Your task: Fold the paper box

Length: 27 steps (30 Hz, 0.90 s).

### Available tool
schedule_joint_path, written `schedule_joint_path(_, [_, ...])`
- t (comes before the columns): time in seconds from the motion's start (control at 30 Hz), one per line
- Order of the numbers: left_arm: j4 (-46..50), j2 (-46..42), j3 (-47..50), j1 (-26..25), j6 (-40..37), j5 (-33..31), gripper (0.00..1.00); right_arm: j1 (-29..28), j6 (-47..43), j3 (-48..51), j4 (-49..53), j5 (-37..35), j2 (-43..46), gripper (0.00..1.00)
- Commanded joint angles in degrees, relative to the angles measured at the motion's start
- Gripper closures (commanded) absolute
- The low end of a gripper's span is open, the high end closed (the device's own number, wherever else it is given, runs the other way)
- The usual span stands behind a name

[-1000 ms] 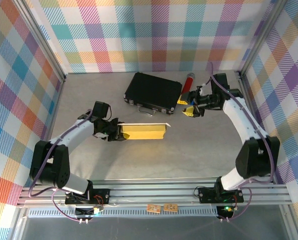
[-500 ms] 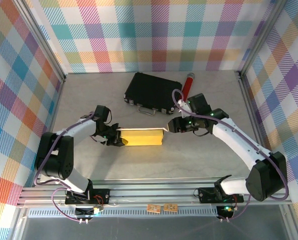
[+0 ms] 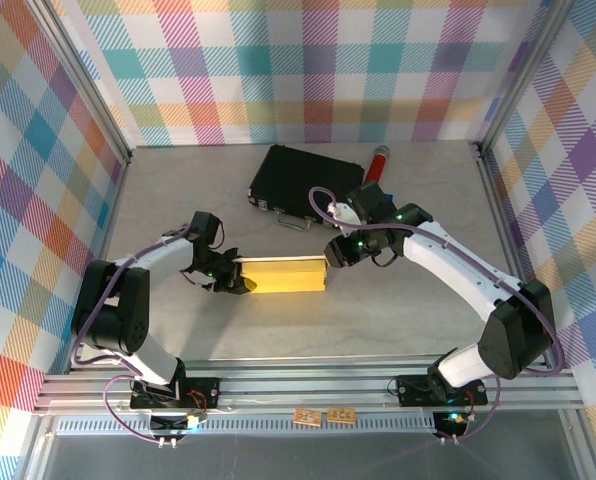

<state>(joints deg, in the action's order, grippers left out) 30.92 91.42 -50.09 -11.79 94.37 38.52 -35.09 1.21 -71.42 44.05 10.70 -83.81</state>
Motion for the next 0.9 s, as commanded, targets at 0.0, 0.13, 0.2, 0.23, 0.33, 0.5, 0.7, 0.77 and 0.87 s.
schedule_joint_path(0.0, [3.2,1.5,0.3,0.5,-1.2,-4.8,0.81,-0.6,-2.7,-1.7,3.4,-2.4,0.8,0.64])
schedule_joint_path(0.13, [3.3,1.8,0.1,0.5,-2.9,-4.7,0.81,-1.0,-3.8,-1.5,4.2,-2.7,0.5,0.64])
schedule_joint_path(0.2, [3.3,2.0,-0.1,0.5,-3.1,-4.7,0.81,-1.3,-3.9,-1.8,4.1,-2.6,-0.1,0.65])
schedule_joint_path(0.23, [3.4,2.1,-0.2,0.5,-3.1,-4.7,0.81,-1.5,-3.9,-2.1,4.0,-2.6,-0.4,0.65])
schedule_joint_path(0.33, [3.5,2.3,-0.6,0.5,-3.2,-4.7,0.81,-2.0,-3.6,-3.3,4.0,-2.2,-1.2,0.69])
schedule_joint_path(0.5, [3.5,2.4,-0.9,0.5,-3.2,-4.7,0.81,-3.8,-3.8,-4.5,4.9,-3.2,-2.4,0.73])
schedule_joint_path(0.7, [3.4,2.5,-0.8,0.6,-3.2,-4.7,0.81,-4.1,-3.4,-4.4,5.8,-5.3,-2.7,0.78])
schedule_joint_path(0.77, [3.4,2.5,-0.9,0.6,-3.2,-4.7,0.81,-4.2,-3.2,-4.3,5.9,-6.2,-2.5,0.8])
schedule_joint_path(0.87, [3.4,2.6,-1.1,0.6,-3.3,-4.6,0.81,-4.3,-2.7,-4.2,6.0,-6.8,-2.5,0.84])
